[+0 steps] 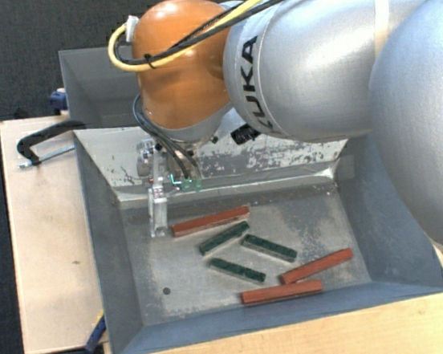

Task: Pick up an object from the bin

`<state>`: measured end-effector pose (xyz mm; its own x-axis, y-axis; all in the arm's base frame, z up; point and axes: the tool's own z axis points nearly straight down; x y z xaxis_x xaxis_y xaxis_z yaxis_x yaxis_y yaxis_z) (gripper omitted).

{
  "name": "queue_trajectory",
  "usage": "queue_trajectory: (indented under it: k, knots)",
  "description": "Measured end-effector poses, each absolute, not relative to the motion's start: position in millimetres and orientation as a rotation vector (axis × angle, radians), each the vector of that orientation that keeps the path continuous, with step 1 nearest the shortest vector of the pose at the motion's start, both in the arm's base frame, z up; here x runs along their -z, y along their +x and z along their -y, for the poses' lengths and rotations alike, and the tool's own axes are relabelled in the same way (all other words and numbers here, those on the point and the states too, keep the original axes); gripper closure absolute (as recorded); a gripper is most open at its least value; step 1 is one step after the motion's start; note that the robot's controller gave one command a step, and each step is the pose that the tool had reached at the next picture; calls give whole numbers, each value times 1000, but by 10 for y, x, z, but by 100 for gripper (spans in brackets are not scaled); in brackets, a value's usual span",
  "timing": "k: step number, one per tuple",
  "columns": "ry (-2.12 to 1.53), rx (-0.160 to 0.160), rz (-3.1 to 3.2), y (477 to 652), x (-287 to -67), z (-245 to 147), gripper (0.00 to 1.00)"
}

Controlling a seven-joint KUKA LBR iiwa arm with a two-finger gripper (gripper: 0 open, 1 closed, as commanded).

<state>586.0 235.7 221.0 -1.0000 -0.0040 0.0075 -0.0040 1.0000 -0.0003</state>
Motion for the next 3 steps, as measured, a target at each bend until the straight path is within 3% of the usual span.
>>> queue_trajectory:
  k: [1, 2, 3]
  knots:
    - [1, 3, 3143, 5879, -2263, -2345, 0]
    - [147, 3, 3142, 5635, -1756, -2198, 0]
    - [301, -2, 3124, 5661, -846, -1743, 0]
